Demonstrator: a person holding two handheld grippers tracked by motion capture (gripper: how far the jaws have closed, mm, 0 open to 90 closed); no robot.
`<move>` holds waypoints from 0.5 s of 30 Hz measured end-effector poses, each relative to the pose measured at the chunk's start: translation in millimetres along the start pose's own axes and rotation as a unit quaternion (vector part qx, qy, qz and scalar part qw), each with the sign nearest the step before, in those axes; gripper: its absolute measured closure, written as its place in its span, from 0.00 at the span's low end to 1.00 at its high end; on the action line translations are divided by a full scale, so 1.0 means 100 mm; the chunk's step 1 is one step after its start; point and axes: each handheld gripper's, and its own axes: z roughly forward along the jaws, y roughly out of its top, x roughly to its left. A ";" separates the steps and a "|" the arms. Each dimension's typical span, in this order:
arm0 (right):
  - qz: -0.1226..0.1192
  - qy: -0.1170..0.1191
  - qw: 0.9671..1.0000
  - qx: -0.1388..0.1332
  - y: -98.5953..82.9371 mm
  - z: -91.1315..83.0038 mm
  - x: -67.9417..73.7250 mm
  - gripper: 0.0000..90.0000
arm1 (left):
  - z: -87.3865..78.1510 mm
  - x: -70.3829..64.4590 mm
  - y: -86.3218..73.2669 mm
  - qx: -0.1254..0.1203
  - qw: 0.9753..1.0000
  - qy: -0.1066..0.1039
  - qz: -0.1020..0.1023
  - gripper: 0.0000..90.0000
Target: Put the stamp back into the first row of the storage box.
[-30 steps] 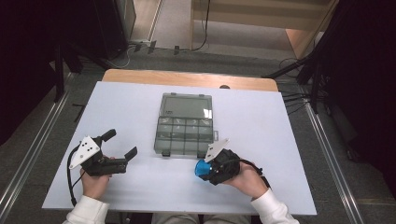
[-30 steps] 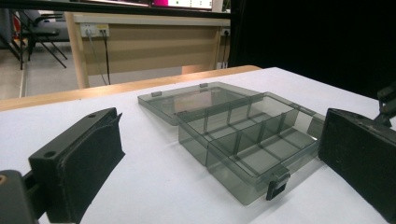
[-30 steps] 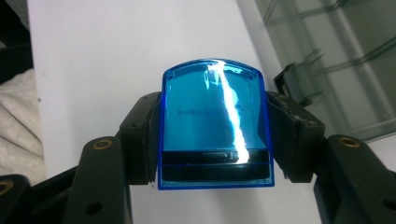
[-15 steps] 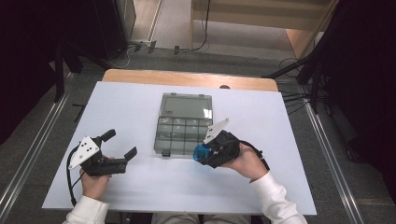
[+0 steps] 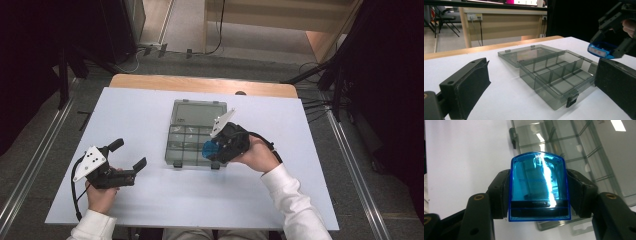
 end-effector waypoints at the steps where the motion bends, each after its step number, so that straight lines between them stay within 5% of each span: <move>1: -0.002 -0.001 1.000 0.003 0.03 0.00 -0.02 0.47 | 0.00 0.00 0.00 0.000 1.000 0.000 0.000 0.00; 15: -0.027 -0.005 1.000 0.011 0.36 0.15 -0.34 0.47 | 0.01 -0.01 0.00 -0.001 1.000 -0.005 -0.001 0.00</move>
